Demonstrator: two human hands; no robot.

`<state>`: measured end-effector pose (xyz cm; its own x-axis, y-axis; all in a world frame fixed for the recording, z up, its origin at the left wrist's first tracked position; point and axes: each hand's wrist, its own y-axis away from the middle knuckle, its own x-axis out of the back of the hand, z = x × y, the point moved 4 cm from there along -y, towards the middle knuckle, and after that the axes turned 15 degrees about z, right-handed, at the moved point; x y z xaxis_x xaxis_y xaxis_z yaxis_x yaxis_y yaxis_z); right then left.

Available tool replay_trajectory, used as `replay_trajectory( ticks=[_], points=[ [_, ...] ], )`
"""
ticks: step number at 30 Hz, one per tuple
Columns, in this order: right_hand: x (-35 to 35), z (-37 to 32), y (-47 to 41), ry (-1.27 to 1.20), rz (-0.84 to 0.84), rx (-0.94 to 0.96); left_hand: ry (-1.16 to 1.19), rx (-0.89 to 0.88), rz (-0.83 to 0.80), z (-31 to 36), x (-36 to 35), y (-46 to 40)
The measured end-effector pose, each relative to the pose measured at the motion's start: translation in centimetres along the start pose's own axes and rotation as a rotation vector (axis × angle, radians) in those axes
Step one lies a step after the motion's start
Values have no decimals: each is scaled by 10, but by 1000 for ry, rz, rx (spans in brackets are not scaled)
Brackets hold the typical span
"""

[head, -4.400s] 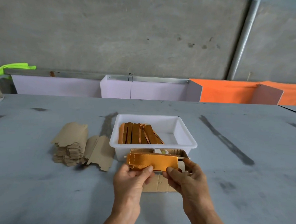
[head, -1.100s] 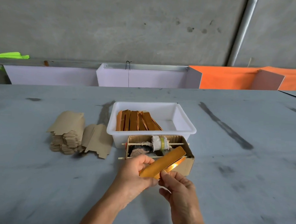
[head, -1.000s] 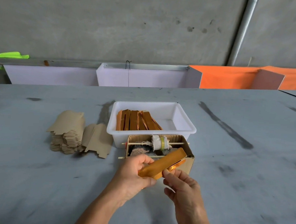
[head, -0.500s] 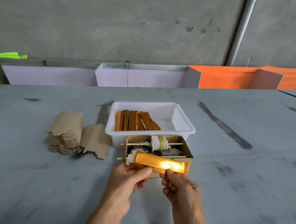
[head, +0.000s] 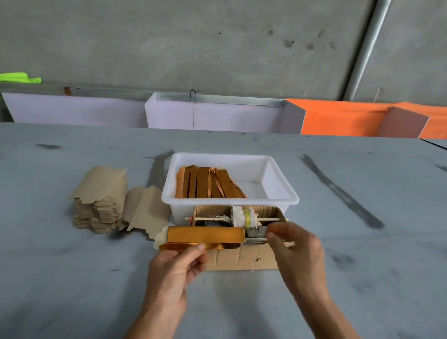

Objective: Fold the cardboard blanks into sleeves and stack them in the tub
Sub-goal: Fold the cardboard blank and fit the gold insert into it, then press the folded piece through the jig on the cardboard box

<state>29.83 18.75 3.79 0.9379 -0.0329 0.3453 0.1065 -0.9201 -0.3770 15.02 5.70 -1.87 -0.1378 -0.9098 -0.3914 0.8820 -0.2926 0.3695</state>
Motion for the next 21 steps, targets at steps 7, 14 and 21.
replay_trajectory(
  ticks=[7, 14, 21],
  points=[
    [-45, 1, -34, 604, -290, 274, 52, 23, 31, 2, -6, 0],
    [-68, 6, -36, 700, -407, 185, 45, 18, 30, 8, -9, 0],
    [-72, 10, -34, 666, -375, 49, 31, 16, 35, 6, -8, -1]
  ],
)
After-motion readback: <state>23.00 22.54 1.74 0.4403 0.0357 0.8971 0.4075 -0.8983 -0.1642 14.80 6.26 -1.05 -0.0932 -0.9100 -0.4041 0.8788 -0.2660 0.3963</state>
